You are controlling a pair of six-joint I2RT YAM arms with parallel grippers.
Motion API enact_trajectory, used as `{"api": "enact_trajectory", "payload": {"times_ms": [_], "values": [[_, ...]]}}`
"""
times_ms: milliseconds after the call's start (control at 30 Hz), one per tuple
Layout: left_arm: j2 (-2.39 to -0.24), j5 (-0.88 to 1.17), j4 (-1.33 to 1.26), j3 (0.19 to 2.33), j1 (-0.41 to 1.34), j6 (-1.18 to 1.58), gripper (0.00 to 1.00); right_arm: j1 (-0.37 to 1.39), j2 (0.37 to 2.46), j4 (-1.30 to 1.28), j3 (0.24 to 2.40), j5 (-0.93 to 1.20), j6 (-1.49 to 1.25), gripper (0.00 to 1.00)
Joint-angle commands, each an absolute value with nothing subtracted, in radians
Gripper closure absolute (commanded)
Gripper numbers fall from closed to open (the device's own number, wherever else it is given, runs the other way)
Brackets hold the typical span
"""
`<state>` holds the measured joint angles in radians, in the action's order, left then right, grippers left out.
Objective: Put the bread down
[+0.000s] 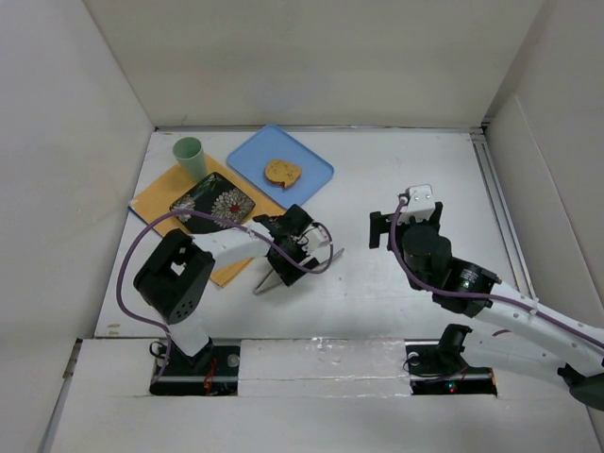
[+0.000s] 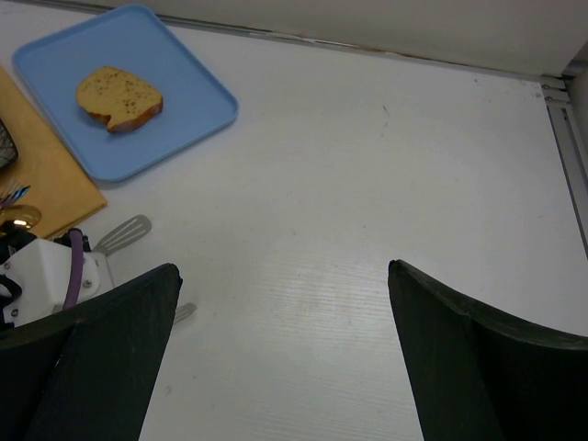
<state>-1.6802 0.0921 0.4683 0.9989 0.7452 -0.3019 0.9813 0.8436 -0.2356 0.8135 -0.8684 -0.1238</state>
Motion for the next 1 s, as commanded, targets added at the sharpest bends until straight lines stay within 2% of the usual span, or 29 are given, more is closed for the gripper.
{"api": "enact_trajectory", "payload": {"times_ms": [0, 67, 133, 333, 600, 967], "values": [[-1.697, 0.064, 0.508, 1.012, 0.75, -0.295, 0.32, 0.974, 0.831, -0.221, 0.83, -0.888, -0.123, 0.0], [-1.704, 0.04, 0.52, 1.043, 0.75, -0.287, 0.45, 0.974, 0.833, -0.221, 0.828, -0.887, -0.123, 0.0], [-1.71, 0.028, 0.541, 1.068, 0.75, -0.273, 0.49, 0.974, 0.834, -0.219, 0.828, -0.887, -0.123, 0.0], [-1.726, 0.011, 0.569, 1.109, 0.805, -0.258, 0.49, 0.974, 0.841, -0.219, 0.83, -0.888, -0.123, 0.0], [-1.738, 0.009, 0.681, 1.27, 0.827, -0.186, 0.48, 0.974, 0.847, -0.219, 0.831, -0.885, -0.123, 0.0], [-1.646, -0.051, 0.699, 1.338, 0.827, -0.147, 0.54, 0.974, 0.853, -0.218, 0.834, -0.884, -0.123, 0.0]]}}
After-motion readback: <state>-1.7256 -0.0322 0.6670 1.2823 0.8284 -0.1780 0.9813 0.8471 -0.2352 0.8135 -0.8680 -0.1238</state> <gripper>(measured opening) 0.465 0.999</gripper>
